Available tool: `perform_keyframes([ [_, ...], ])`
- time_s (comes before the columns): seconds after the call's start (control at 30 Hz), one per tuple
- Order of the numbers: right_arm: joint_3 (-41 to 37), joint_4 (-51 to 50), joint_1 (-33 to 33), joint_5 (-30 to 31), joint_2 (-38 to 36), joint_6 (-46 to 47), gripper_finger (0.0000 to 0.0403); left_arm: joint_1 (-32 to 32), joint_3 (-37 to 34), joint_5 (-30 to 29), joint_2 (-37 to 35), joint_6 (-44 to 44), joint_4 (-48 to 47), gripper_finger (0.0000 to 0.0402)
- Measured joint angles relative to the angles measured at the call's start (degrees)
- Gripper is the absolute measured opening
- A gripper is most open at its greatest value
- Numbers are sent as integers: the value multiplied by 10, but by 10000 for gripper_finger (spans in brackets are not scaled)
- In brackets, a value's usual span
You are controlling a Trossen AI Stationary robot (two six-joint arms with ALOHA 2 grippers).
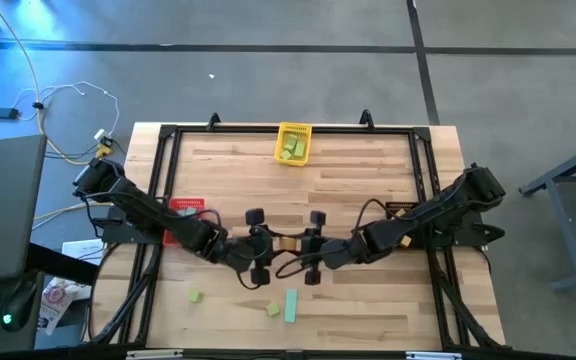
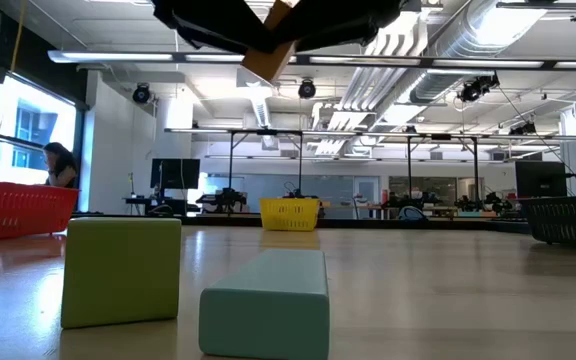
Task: Sort & place blocks by color
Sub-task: Put the orange block into the black bin
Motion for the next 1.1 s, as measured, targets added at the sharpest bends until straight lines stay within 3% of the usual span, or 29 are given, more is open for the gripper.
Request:
perform_keyframes([
  [0.33,1,-88,0,46,0,125,103,12,0,-71,0,-54,-83,219],
  [0.7,1,-282,0,68,0,352,103,11,0,-10,0,-65,-127,219],
  [1.1,1,-562,1,94,0,630,103,11,0,-3,0,-65,-141,219],
])
